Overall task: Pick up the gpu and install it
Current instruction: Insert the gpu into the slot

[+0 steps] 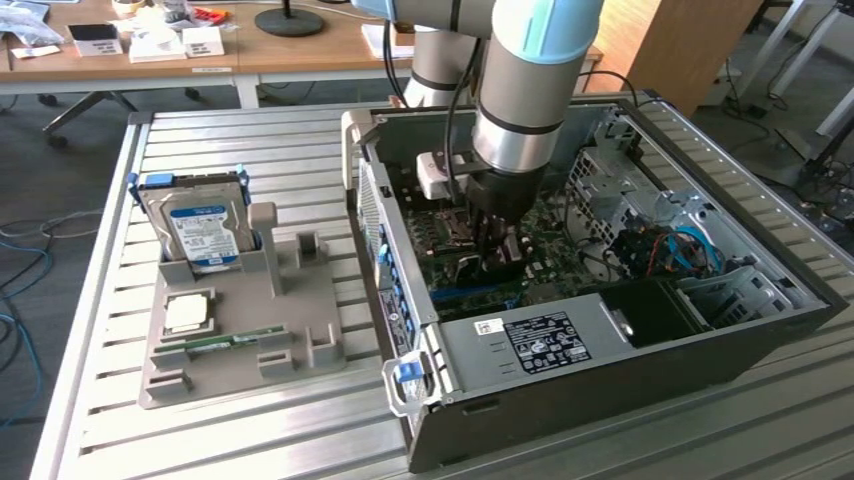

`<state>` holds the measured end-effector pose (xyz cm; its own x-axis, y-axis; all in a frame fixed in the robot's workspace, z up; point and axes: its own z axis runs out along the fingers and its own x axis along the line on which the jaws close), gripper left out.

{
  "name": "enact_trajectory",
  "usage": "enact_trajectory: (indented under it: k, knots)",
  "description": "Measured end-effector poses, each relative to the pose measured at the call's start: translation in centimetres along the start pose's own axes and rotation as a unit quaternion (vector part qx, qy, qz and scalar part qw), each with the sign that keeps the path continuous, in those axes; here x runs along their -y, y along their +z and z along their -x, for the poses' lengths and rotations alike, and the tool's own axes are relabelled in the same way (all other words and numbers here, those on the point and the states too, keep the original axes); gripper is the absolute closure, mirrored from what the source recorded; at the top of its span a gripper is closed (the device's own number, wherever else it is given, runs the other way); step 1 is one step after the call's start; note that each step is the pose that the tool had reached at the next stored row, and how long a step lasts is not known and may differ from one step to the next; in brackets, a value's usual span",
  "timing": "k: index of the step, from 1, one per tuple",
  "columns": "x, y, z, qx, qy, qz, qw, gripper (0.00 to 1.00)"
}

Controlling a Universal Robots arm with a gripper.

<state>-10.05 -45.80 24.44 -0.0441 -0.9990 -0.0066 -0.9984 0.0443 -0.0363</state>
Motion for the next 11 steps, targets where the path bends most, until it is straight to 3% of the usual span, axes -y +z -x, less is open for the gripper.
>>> enact_trajectory:
  k: [8,9,11]
  knots:
    - [0.0,0.13,0.0,0.0006,0.0,0.0,1.0,0.73]
    - [0.0,0.13,0.0,0.0011,0.0,0.0,1.0,0.73]
    - [0.0,0.12,-0.02,0.0054,0.0,0.0003,1.0,0.73]
